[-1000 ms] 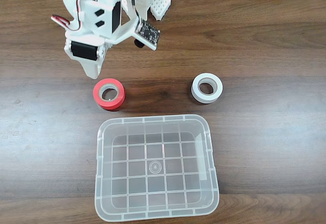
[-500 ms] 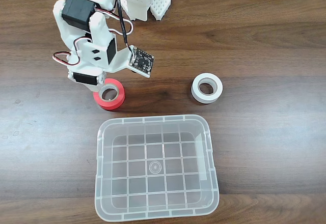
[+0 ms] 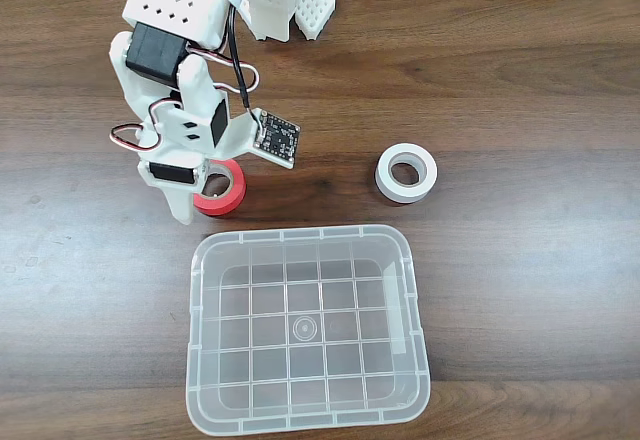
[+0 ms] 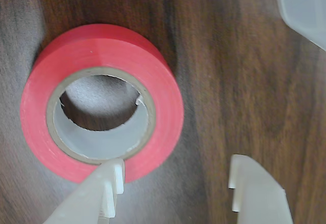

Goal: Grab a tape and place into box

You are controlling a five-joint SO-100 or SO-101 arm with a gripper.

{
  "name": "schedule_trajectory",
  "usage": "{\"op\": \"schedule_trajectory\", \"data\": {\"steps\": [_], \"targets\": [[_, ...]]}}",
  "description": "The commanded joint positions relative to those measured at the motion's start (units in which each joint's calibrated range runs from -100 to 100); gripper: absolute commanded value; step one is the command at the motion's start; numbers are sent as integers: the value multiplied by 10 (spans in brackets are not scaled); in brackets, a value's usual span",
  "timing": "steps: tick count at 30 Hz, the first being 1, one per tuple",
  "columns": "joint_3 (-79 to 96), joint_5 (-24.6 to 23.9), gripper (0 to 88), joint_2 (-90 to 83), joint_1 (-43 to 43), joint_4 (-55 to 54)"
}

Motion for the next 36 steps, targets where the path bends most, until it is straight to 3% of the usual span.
{"op": "schedule_trajectory", "data": {"steps": [1,21,28,36], "targets": [[-52,2,236,3,-8,-8],[-51,-8,227,63,-41,-29],[-51,-5,60,68,-41,-29],[-51,-4,24,58,-40,-22]]}}
